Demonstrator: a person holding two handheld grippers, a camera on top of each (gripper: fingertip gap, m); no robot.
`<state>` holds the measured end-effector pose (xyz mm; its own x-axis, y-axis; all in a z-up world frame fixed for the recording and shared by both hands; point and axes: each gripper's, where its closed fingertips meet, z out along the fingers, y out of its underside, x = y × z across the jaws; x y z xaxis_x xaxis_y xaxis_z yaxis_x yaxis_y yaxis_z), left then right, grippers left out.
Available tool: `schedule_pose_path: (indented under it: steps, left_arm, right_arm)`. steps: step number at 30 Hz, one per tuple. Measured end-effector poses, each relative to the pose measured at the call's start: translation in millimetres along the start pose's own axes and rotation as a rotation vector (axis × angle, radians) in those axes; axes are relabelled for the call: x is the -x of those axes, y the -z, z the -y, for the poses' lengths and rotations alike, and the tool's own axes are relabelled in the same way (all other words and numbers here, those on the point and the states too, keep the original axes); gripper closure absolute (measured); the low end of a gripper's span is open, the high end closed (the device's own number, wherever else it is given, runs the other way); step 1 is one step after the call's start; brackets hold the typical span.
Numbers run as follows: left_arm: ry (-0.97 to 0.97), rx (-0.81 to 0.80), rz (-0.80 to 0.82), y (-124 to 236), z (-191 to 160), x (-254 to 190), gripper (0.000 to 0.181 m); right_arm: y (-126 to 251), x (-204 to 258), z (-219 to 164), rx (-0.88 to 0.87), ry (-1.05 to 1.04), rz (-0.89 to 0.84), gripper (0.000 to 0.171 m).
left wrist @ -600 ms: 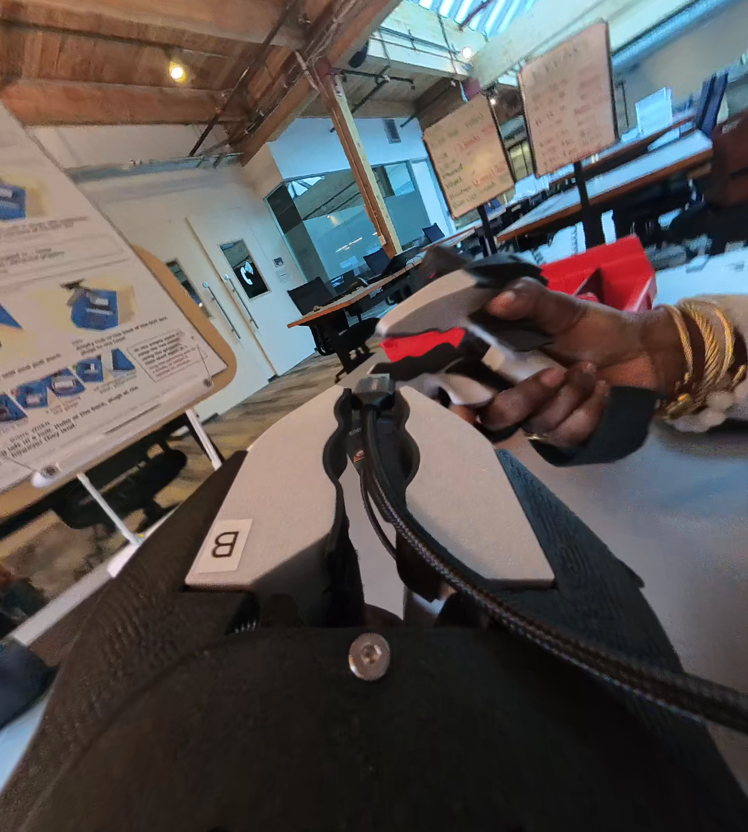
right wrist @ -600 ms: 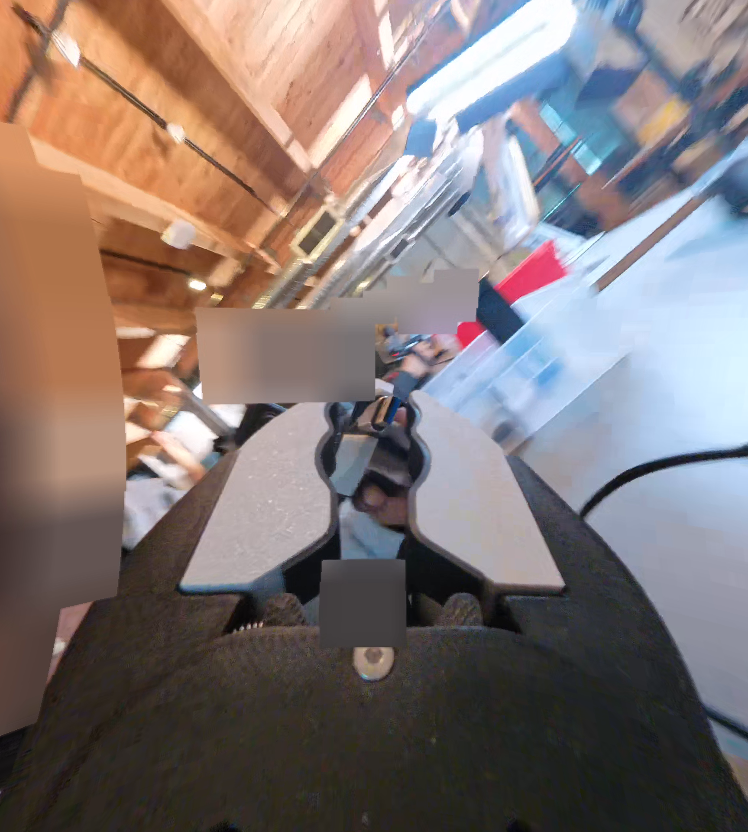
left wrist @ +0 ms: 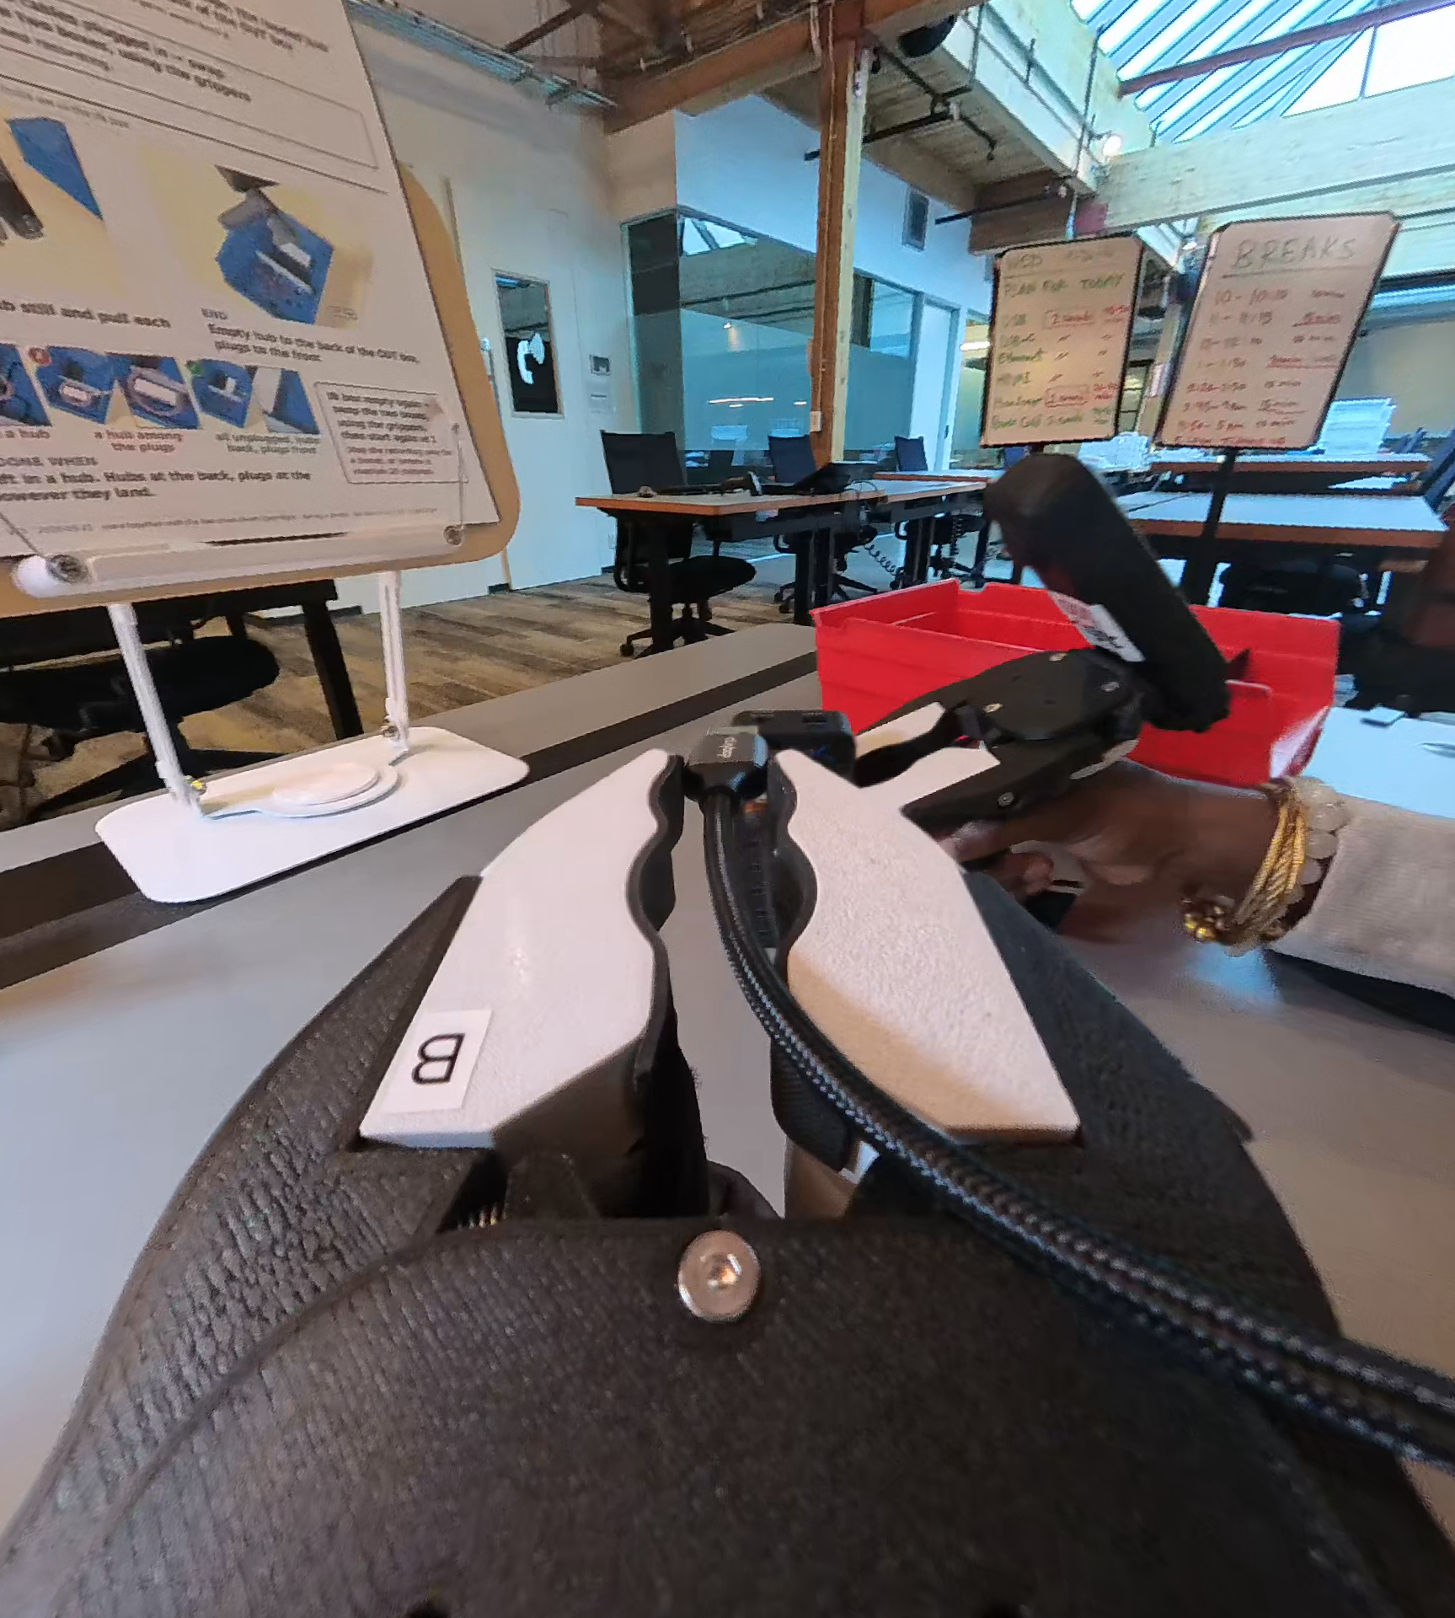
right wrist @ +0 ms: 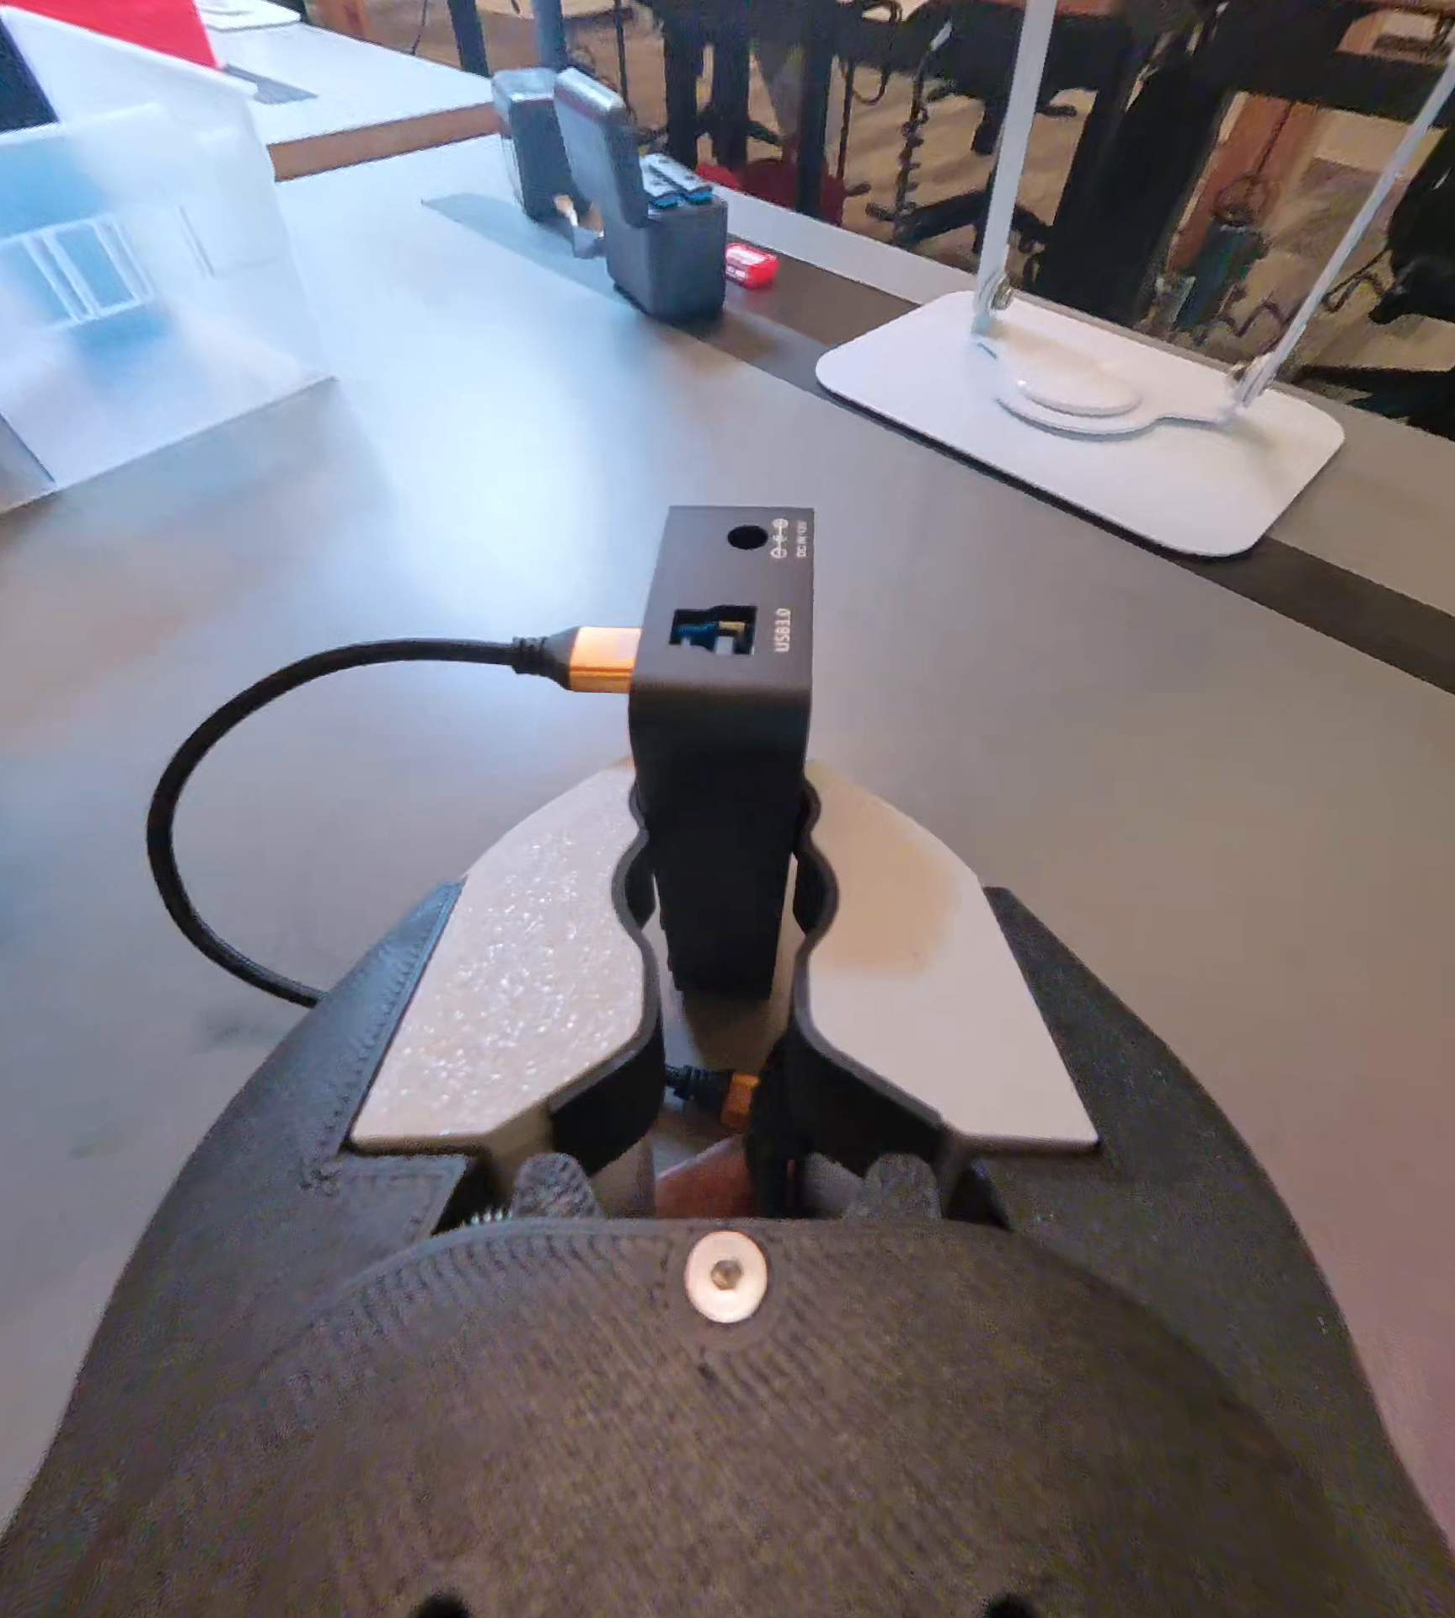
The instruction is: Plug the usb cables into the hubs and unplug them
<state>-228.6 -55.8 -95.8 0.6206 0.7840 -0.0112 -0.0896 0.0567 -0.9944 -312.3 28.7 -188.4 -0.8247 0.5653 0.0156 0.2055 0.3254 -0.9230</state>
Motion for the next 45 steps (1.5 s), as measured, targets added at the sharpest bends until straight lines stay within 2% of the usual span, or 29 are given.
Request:
schedule_pose_path:
  steps: [2, 5, 7, 11, 16, 22, 34, 45]
  left_arm:
    - [-0.01, -0.005, 0.028, 1, 0, 7, 0.163]
    - [-0.069, -0.015, 0.064, 3, 2, 13, 0.163]
    - [-0.156, -0.037, 0.076, 3, 6, 7, 0.163]
    - [-0.388, -0.104, 0.082, 4, 23, -23, 0.163]
    - [-0.609, -0.127, 0.111, 5, 31, -44, 0.163]
    - [-0.662, -0.088, 0.138, 1, 26, -45, 0.163]
    - [-0.692, -0.047, 0.175, 0, 24, -46, 0.163]
    - [-0.714, -0.054, 0.177, 1, 25, -45, 0.163]
  right_arm:
    - [7, 5, 15, -0.108, -0.002, 0.033, 0.144]
    - [38, 26, 62, -0.415, -0.178, 0.239, 0.144]
    - [61, 42, 84, -0.578, -0.223, 0.354, 0.144]
    - [79, 69, 100, -0.697, -0.245, 0.44, 0.144]
    - [74, 79, 103, -0.716, -0.262, 0.393, 0.144]
    - [73, 94, 105, -0.737, -0.25, 0.393, 0.144]
    - [72, 97, 105, -0.746, -0.088, 0.228, 0.144]
    - [72, 99, 104, -0.725, -0.019, 0.218, 0.144]
